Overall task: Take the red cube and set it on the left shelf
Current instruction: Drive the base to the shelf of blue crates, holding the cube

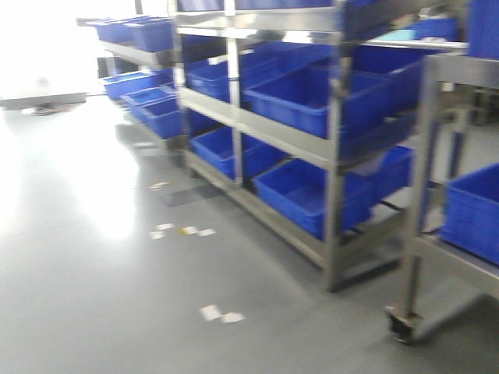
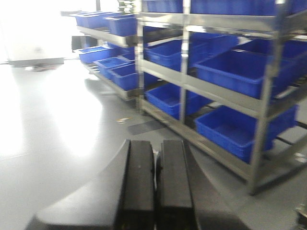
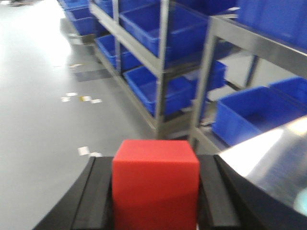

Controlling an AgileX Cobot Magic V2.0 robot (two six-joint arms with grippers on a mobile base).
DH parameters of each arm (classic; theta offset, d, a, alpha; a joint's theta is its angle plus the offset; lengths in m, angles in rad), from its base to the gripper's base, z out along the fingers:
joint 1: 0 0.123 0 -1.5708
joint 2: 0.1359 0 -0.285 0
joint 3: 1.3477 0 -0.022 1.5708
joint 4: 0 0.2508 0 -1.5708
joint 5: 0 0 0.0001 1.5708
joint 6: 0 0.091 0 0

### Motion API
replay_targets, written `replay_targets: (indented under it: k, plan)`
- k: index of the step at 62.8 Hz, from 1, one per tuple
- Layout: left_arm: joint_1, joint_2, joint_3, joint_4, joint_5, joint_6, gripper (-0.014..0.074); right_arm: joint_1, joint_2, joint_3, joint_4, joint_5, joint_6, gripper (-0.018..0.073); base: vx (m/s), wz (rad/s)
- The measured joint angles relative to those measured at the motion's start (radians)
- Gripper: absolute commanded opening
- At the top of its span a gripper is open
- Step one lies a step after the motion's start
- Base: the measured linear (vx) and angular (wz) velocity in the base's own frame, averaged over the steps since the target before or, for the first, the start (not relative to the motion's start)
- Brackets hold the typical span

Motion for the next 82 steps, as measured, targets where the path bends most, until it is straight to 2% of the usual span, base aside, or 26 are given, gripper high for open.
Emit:
replay_targets:
  k: [40,82]
  plan:
    - [0.000,0.000,0.000,0.000,0.000,0.000,0.0102,0.000,-0.003,0.000,0.000,0.000,0.000,0.0065,0.12,0.70]
    - [0.000,0.000,0.000,0.000,0.000,0.000,0.0102,0.000,-0.004,0.000,-0.001,-0.001,0.000,0.0065,0.49,0.16]
